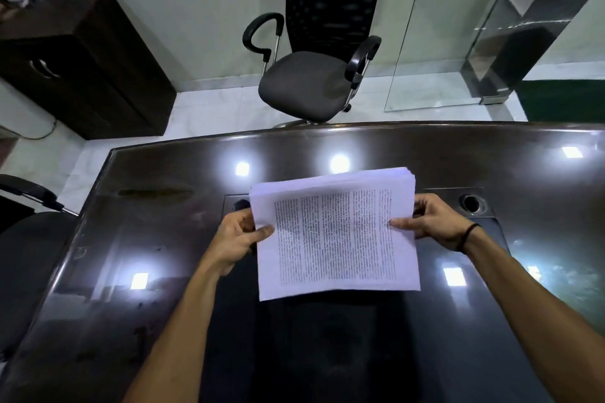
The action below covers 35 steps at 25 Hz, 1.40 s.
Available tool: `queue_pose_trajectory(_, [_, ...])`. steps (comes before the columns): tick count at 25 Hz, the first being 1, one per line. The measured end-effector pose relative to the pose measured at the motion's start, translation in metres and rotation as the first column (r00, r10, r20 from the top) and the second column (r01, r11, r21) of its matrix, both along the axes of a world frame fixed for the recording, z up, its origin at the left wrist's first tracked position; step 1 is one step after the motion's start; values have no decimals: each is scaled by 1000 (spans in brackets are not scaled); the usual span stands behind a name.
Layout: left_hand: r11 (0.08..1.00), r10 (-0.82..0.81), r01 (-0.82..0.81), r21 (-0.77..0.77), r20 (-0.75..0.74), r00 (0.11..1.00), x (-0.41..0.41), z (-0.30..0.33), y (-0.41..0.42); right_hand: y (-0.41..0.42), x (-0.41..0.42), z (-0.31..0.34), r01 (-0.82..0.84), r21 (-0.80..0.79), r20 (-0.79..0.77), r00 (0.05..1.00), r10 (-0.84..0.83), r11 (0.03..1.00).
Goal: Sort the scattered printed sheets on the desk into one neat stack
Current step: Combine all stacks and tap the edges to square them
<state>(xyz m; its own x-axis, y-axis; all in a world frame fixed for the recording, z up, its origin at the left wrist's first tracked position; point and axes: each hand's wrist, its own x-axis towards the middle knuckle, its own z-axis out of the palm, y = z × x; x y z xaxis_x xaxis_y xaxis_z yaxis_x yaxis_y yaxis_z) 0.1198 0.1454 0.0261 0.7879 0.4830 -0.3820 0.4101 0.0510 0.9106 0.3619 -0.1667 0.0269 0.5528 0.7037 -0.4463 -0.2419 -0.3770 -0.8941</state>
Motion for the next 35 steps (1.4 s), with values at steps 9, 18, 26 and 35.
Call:
queue_pose_trajectory(9, [965, -39, 37, -259, -4, 999, -43, 24, -2, -32, -51, -21, 8, 40, -299, 954, 4, 999])
queue_pose_trajectory(18, [975, -176, 180, -127, 44, 983, -61, 107, 2, -18, -74, 78, -79, -139, 674, 723, 153, 987])
queue_pose_trajectory(26, [970, -173, 188, -152, 105, 979, -67, 139, -22, 37, -122, 108, -404, -156, 687, 612, 393, 901])
queue_pose_trajectory(35, [854, 121, -13, -521, 174, 977, -102, 53, -102, -16, -116, 50, -21, 173, -59, 998, 31, 985])
